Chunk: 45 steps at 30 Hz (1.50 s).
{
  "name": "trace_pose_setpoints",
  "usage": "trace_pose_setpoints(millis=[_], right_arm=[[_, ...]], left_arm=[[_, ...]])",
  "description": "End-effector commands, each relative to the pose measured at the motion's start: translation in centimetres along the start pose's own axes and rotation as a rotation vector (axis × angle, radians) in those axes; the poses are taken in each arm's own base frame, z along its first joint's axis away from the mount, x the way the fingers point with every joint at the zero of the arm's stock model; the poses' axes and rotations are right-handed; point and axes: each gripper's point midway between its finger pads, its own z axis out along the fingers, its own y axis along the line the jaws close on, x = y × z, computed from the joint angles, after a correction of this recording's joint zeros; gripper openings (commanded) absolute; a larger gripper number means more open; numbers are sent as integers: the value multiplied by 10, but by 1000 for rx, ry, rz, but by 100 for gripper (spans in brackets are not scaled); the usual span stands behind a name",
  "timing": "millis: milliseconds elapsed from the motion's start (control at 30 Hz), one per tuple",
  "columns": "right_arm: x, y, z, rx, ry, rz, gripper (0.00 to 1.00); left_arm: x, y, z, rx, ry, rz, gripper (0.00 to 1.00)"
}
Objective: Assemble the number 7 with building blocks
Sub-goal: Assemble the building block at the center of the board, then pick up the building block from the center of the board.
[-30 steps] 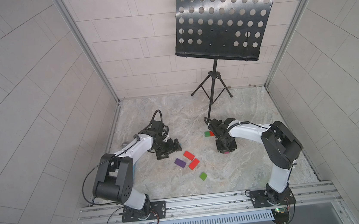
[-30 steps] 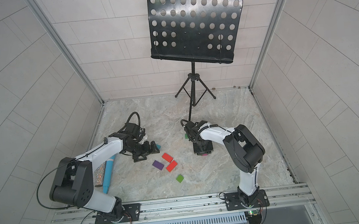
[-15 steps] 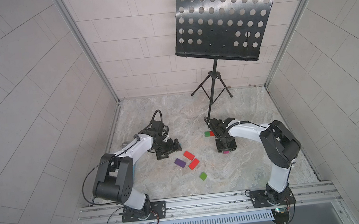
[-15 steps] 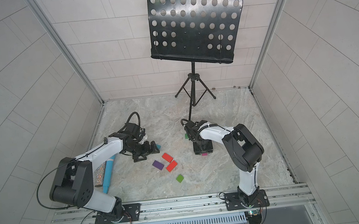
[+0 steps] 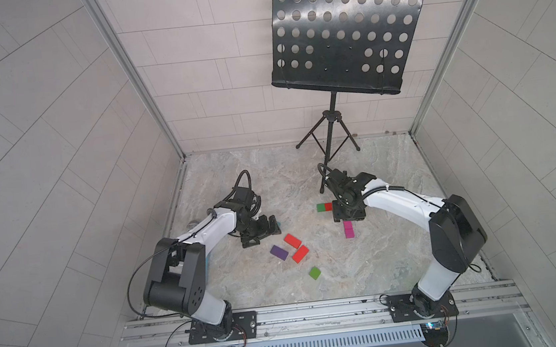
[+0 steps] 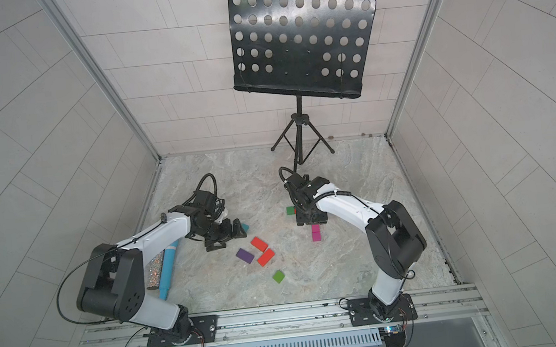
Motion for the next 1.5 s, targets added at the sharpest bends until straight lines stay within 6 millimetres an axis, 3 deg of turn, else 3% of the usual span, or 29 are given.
trace_pose_setpoints(millis=[0,133,567,767,1033,1467], right_arm=[[-12,-7,-22,25,-70,-22,59],[-23,-8,-30,30,-111,-49,59],[-38,11,-12,-80,-79,-94,59],[-37,6,-2,-93,-46,-77,59],[-38,-2,-4,-119,-51,-44,59],[-35,-22,-7,-137,-36,11,59]], left_arm=[[-7,1,-13,-39,-42,21,100],[-11,7,-19,-86,-59,21,100],[-35,9,-16,-157,-52,3,100],[-43,9,-7,-258,-17,86,96],[-49,-10,7,-352,1,215,89],[-50,2,26,-471,48,265,78]])
